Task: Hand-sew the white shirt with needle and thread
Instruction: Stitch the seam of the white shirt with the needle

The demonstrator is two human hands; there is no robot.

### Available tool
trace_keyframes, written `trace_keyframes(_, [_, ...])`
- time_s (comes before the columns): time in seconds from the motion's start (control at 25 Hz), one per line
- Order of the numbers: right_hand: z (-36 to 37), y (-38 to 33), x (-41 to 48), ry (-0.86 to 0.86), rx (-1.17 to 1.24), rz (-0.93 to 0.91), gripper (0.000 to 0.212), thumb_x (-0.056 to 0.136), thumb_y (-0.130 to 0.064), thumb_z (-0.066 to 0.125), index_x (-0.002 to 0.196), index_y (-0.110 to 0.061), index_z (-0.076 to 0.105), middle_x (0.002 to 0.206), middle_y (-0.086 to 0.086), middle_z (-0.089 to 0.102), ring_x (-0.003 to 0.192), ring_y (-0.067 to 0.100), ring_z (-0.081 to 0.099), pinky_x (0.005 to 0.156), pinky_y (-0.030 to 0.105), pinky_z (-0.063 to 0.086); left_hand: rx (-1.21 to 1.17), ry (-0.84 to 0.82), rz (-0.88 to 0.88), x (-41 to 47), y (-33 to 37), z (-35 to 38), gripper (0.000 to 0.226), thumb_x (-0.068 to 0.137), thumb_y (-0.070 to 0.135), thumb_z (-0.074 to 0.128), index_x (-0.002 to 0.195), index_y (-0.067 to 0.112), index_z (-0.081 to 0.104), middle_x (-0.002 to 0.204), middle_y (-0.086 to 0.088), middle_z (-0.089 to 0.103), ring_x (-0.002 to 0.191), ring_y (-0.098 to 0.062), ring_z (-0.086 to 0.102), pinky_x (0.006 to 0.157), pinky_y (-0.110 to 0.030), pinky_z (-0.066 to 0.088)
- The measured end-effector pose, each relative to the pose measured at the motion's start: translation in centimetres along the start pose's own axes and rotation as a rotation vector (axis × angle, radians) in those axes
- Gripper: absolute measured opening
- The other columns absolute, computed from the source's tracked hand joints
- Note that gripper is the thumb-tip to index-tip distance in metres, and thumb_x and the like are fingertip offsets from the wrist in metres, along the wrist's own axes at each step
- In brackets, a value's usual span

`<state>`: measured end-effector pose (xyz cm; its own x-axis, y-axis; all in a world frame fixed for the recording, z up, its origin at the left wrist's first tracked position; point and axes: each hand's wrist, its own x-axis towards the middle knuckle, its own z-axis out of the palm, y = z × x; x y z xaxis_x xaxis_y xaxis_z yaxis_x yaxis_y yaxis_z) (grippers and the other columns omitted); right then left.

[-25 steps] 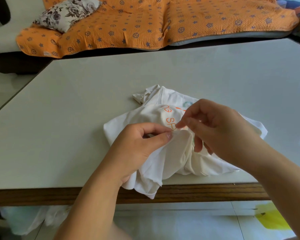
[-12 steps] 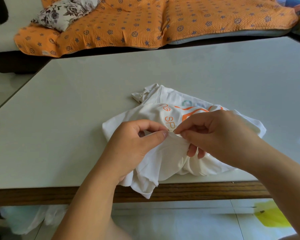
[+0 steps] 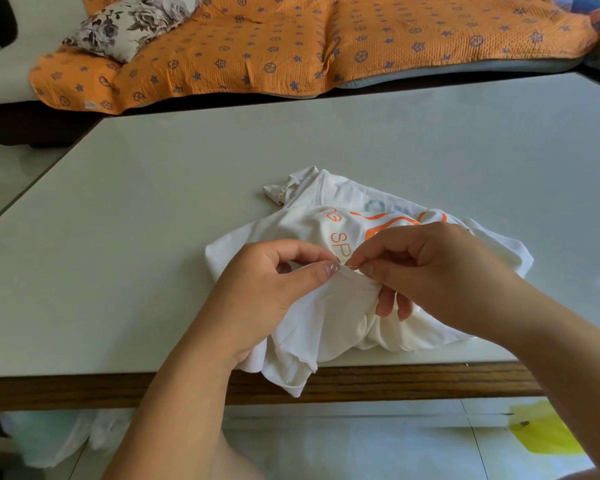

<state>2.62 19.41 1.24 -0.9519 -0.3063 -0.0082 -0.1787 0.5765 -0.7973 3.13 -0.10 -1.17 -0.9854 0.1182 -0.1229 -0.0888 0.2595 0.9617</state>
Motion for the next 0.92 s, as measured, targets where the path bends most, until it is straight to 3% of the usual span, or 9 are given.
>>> trace_keyframes(0.2, [0.0,0.0,0.1,-0.026,0.037,0.008,0.02,0.091,-0.022,0.061,0.081,-0.036,0.07,0.057,-0.004,0.069,0.045,0.007,0.058,0.06,0.011,0.046,-0.08,-0.029,-0.018,0.1,0.0,0.0,0.023,0.064,0.041,0.075,0.083,0.028,0.079,0.092,-0.005,0.076,0.098,-0.023,0.07,0.093,-0.035,0.054])
trace_keyframes(0.48, [0.8,0.1,0.2,-0.022,0.226,0.049,0.015,0.091,-0.016,0.063,0.083,-0.024,0.071,0.057,0.004,0.069,0.044,0.009,0.057,0.053,0.011,0.045,-0.184,-0.036,-0.082,0.1,0.2,0.1,0.017,0.06,0.034,0.078,0.074,0.024,0.078,0.08,-0.001,0.075,0.084,-0.012,0.07,0.088,-0.032,0.054])
trace_keyframes(0.6, [1.0,0.0,0.3,0.003,0.301,0.066,0.015,0.089,-0.013,0.065,0.082,-0.023,0.073,0.056,-0.003,0.067,0.049,0.01,0.062,0.049,0.017,0.048,-0.206,-0.037,-0.095,0.0,0.3,0.1,0.018,0.058,0.034,0.079,0.072,0.023,0.077,0.079,-0.001,0.074,0.081,-0.013,0.07,0.086,-0.032,0.054])
trace_keyframes(0.8, [1.3,-0.3,-0.1,0.055,0.257,0.066,0.016,0.089,-0.011,0.065,0.086,-0.025,0.072,0.056,-0.003,0.067,0.043,0.004,0.058,0.05,0.01,0.045,-0.211,-0.022,-0.11,0.1,0.3,0.4,0.015,0.06,0.032,0.079,0.071,0.023,0.076,0.079,-0.002,0.074,0.081,-0.014,0.07,0.087,-0.035,0.054])
trace_keyframes(0.92, [1.9,-0.3,-0.3,0.031,0.225,0.045,0.031,0.091,-0.004,0.055,0.092,-0.032,0.068,0.062,-0.001,0.07,0.051,0.007,0.064,0.056,0.011,0.048,-0.24,-0.033,-0.122,0.0,0.2,0.8,0.016,0.06,0.031,0.079,0.072,0.021,0.076,0.083,-0.006,0.075,0.083,-0.018,0.071,0.088,-0.036,0.055])
